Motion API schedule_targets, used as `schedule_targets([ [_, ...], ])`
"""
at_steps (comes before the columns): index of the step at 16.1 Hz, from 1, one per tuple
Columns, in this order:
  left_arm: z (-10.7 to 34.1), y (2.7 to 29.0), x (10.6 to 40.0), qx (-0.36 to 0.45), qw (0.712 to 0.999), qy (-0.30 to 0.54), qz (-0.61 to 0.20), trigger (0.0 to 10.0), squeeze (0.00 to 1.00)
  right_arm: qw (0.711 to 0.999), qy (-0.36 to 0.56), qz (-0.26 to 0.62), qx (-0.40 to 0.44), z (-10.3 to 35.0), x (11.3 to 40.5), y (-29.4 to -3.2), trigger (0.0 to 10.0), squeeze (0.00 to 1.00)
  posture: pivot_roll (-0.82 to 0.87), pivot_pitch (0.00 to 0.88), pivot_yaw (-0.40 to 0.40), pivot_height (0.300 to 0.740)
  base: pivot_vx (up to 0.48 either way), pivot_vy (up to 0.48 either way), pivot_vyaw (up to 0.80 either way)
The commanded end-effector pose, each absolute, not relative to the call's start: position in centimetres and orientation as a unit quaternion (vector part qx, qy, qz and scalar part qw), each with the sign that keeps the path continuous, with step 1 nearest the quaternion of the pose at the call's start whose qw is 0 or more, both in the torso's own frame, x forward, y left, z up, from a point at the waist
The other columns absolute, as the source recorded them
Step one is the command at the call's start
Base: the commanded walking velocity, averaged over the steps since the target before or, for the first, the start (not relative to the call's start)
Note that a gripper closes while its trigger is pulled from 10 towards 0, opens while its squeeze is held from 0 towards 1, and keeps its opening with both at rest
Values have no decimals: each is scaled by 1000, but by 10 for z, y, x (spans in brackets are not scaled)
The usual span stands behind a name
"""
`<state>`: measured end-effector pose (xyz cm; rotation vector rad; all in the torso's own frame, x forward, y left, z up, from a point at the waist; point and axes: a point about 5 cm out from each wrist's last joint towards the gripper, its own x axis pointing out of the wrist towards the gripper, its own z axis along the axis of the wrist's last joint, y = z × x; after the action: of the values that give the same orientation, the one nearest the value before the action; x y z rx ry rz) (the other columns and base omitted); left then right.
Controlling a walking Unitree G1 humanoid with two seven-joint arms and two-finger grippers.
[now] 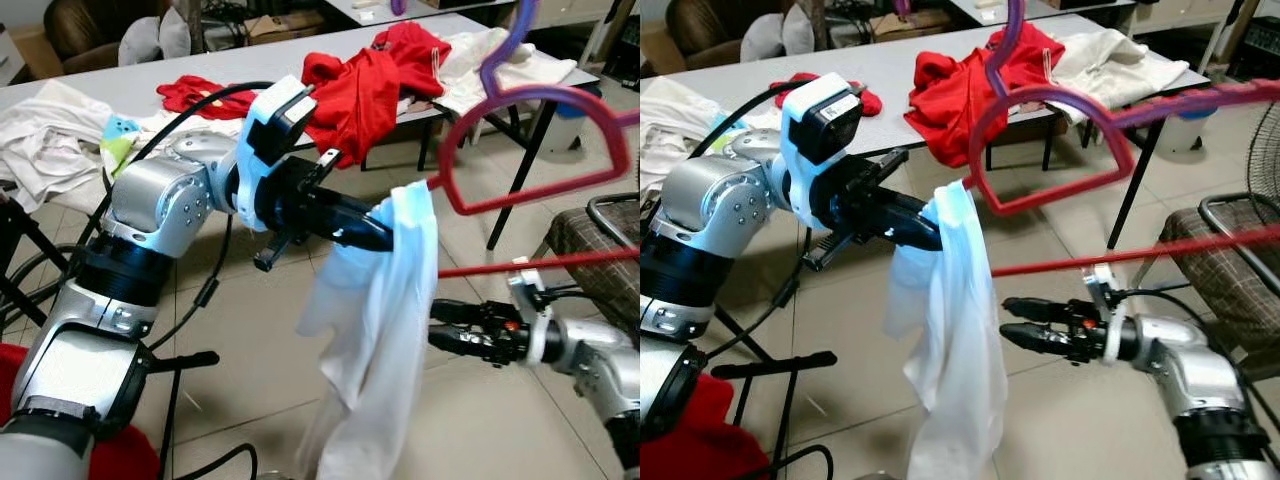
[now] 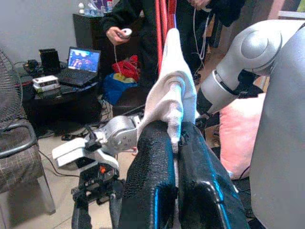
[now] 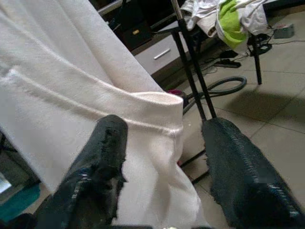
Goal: Hang hanger
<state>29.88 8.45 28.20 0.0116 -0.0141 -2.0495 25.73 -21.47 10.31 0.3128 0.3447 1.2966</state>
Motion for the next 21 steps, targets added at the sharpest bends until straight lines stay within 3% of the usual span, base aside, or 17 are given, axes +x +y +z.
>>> schedule_targets([
  [1,294,83,296,17,508,-21,-861,0,0,766,158,606,144,105,260,-210,0,0,-102,0,108,740,0,0,0],
  [5,294,81,293,13,502,-22,-865,0,0,752,163,621,150,99,260,-196,0,0,-94,0,98,740,0,0,0],
  [12,293,79,293,12,502,-23,-864,0,0,744,166,626,161,100,257,-195,0,0,-106,0,104,740,0,0,0],
  [20,289,81,298,11,520,-27,-854,0,0,761,153,606,176,104,256,-201,0,0,-112,0,110,740,0,0,0],
  [21,287,82,301,13,534,-30,-845,0,0,770,141,596,179,108,255,-204,0,0,-116,0,112,740,0,0,0],
])
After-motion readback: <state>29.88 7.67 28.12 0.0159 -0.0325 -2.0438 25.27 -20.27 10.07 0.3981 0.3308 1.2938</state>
